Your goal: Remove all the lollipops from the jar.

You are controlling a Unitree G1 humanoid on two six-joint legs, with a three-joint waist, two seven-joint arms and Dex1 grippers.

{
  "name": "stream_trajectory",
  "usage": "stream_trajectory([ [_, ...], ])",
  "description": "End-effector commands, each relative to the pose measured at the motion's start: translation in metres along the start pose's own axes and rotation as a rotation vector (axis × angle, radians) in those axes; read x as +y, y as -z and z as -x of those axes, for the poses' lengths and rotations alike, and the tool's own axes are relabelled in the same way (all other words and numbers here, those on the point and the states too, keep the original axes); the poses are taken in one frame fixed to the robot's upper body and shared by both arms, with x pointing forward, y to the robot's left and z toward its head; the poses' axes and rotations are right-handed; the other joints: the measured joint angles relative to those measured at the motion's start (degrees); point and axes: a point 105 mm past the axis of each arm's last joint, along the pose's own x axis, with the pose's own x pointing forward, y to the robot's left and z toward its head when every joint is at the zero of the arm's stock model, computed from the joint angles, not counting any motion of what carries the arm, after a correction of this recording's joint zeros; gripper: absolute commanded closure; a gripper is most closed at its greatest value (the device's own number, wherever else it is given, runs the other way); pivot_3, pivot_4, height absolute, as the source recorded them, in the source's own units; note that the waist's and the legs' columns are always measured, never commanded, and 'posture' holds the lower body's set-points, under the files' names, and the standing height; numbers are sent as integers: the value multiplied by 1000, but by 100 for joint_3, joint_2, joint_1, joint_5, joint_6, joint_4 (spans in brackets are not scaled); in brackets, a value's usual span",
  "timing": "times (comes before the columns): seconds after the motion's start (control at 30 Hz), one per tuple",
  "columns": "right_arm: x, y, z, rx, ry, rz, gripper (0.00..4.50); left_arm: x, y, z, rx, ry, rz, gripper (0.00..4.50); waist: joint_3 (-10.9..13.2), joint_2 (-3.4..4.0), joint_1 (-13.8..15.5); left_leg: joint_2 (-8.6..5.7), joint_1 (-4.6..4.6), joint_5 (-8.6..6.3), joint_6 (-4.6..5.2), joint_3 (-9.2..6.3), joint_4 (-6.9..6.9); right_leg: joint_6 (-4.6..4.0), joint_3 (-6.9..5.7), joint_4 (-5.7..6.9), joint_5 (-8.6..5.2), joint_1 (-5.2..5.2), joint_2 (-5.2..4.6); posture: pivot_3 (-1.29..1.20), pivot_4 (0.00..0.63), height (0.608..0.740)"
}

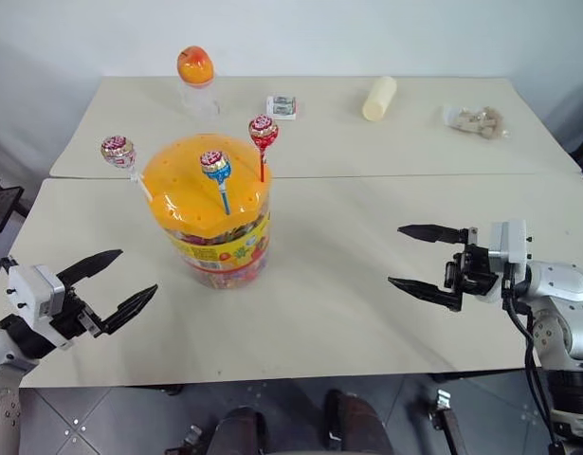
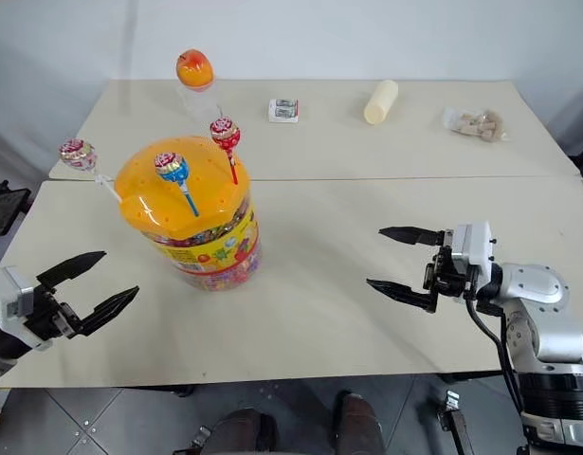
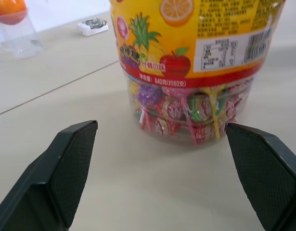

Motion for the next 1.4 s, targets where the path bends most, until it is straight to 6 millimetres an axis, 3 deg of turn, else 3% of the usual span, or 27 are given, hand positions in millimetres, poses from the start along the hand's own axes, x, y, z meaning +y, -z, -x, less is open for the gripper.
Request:
stream_trajectory([
  [0.03,3,-4,0,1,-19,-8,60,4,-11,5,-2,11,4,0,0,0,-1,0,0,0,0,0,0,0,-1,0,0,0,0,0,150,740],
  [0.17,2,-31,-4,-104,2,-41,60,24,-40,15,-173,-54,159,0,1,0,1,2,-1,0,0,1,2,0,1,0,0,0,1,0,150,740],
  [0.23,14,-78,-15,-312,-23,-13,60,28,-69,31,-351,26,322,0,2,0,1,7,-1,0,0,-4,5,0,0,4,0,0,1,0,150,740],
  [0.33,34,-114,-26,-464,-92,9,60,27,-94,33,-468,119,392,0,4,5,-10,15,2,-5,-9,-52,5,0,1,23,0,-9,3,0,150,740],
  [0.57,49,-124,-40,-495,-157,24,60,20,-113,1,-491,255,378,0,1,-1,40,-8,-2,-5,-8,-45,14,0,2,22,0,6,1,0,150,740],
  [0.77,44,-113,-39,-440,-147,45,60,10,-108,-27,-438,368,314,0,1,-1,0,-7,0,-4,-9,-17,6,0,0,21,0,1,4,0,150,740],
  [0.9,42,-114,-40,-448,-146,51,0,12,-109,-40,-455,385,290,879,1,-1,-10,-5,2,-4,-10,-9,4,0,1,20,0,-2,6,0,150,740],
  [1.3,45,-118,-40,-496,-122,27,0,15,-116,-42,-507,430,335,4463,1,-2,-2,-5,1,-3,-9,-10,7,1,1,19,0,-1,5,0,150,740],
  [1.4,47,-119,-43,-506,-139,44,0,16,-118,-45,-528,429,328,4463,1,-2,-2,-5,1,-3,-9,-10,8,1,2,20,0,-1,5,0,150,740],
])
